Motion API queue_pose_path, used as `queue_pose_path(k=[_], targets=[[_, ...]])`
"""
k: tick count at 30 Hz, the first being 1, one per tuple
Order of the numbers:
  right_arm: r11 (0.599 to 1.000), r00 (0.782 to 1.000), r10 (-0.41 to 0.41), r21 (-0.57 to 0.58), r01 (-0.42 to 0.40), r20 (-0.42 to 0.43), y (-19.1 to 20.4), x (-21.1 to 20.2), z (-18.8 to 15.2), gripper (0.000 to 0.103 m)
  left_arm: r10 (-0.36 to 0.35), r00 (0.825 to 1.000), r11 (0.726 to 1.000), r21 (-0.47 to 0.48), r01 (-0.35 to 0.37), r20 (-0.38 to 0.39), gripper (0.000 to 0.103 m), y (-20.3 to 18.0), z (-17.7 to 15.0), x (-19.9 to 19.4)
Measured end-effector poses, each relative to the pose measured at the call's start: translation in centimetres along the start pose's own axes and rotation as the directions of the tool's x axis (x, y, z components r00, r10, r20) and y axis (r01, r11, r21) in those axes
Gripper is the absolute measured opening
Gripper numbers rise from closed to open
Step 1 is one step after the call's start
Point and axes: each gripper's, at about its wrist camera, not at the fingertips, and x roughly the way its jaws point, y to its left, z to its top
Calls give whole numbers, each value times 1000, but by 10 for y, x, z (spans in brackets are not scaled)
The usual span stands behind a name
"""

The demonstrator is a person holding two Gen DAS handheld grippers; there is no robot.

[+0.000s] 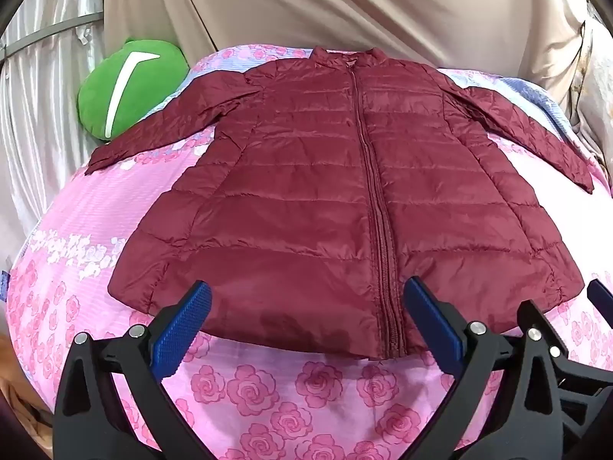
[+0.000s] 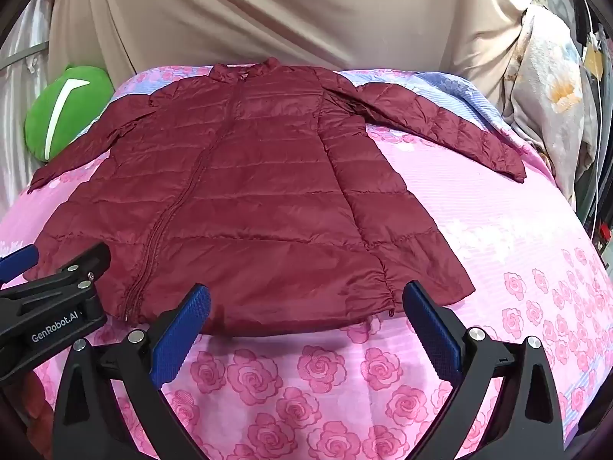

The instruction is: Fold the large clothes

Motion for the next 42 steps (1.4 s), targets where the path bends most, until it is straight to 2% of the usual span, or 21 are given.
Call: queue_pose_path(k=[8, 13, 30, 37, 39, 42], targets=[[1000, 1000, 11, 12, -12, 6, -2, 1, -3, 98, 18, 1000, 1000, 15, -18, -7, 98, -8, -8, 7], [1000, 1000, 2, 3, -2, -10, 6, 4, -4, 98, 9, 1000, 1000, 0, -9, -27, 98, 2, -5, 10], [1000, 1000, -10, -2, 10, -11, 8, 6, -1, 98, 39, 999, 999, 8, -39, -13, 98, 3, -4, 8], [1000, 1000, -7, -8, 7, -13, 9, 7, 0, 98, 22, 1000, 1000, 0, -22, -12, 98, 5, -4, 6], [1000, 1000, 9, -24, -9, -18, 14, 7, -3, 98, -4, 1000, 1000, 21, 5, -14, 98, 0, -5, 5], [999, 1000, -11, -51, 11, 6, 21, 4, -7, 98, 2, 1000, 999, 50, -3, 8, 98, -7, -7, 0]])
